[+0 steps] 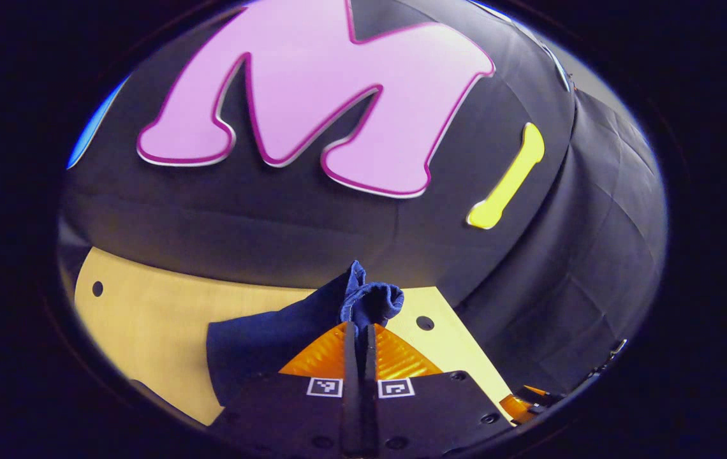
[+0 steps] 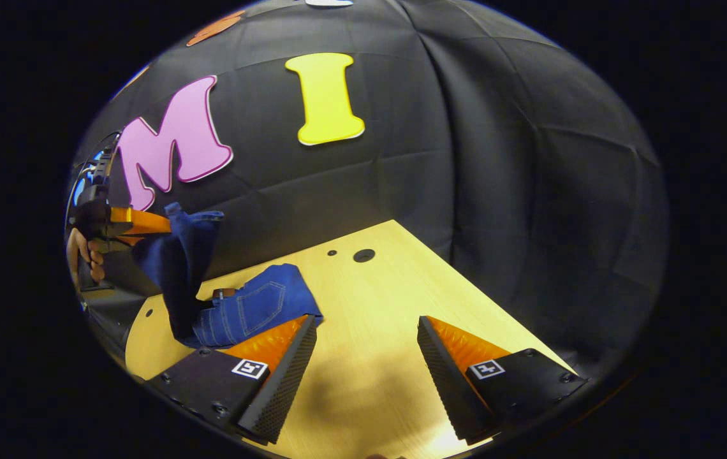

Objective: Grasp the waist and the cuffs of the jeans and fold them to make the two legs overlap; first hold the waist and fold one-third of the jeans toward the cuffs, then hold the cuffs and fold the remaining one-third in the same direction to finish folding.

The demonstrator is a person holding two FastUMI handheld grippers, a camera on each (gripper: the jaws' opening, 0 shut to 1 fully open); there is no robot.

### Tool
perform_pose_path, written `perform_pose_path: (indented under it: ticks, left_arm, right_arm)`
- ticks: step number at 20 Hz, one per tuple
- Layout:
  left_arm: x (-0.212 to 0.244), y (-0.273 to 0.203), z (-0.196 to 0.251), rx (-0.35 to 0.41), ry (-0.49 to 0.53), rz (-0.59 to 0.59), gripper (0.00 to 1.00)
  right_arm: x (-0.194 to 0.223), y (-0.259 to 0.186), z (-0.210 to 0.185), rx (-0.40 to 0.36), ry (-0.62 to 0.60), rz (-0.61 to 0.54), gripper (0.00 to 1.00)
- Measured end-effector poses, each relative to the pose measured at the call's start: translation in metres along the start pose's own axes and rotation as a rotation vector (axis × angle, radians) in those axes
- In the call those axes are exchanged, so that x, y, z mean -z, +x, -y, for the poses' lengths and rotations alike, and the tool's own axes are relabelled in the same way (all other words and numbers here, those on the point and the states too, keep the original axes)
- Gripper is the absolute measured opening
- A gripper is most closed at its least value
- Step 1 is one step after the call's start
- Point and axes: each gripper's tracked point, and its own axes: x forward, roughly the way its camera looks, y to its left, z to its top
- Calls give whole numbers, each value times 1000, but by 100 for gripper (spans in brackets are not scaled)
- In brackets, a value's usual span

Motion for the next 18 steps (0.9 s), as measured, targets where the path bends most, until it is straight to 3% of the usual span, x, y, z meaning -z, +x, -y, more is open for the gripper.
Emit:
perform_pose_path:
  ticks: [2,5,7,9,10,11,12,15,18]
  left_arm:
    - [23,26,16,-18,30,-52,6]
    - [65,56,18,-106,110,-130,6]
    - [83,68,21,-126,144,-166,11]
    - [96,73,32,-104,134,-171,30]
    - [97,70,38,-88,124,-165,50]
    - [95,62,37,-96,121,-153,60]
    - [91,53,34,-102,123,-129,87]
    - [73,10,20,-138,164,-23,98]
    - [54,-65,7,-169,211,85,97]
  right_arm:
    - [2,-5,14,14,6,-3,98]
    - [4,-11,28,29,-2,-2,98]
    - [5,-15,32,32,2,-2,98]
    - [5,-17,35,37,6,1,98]
    - [5,-21,38,40,8,1,98]
    - [5,-27,41,43,12,1,98]
    - [3,-32,41,42,17,3,98]
    - [-6,-49,36,36,8,20,98]
    - [-19,-69,22,19,-26,35,98]
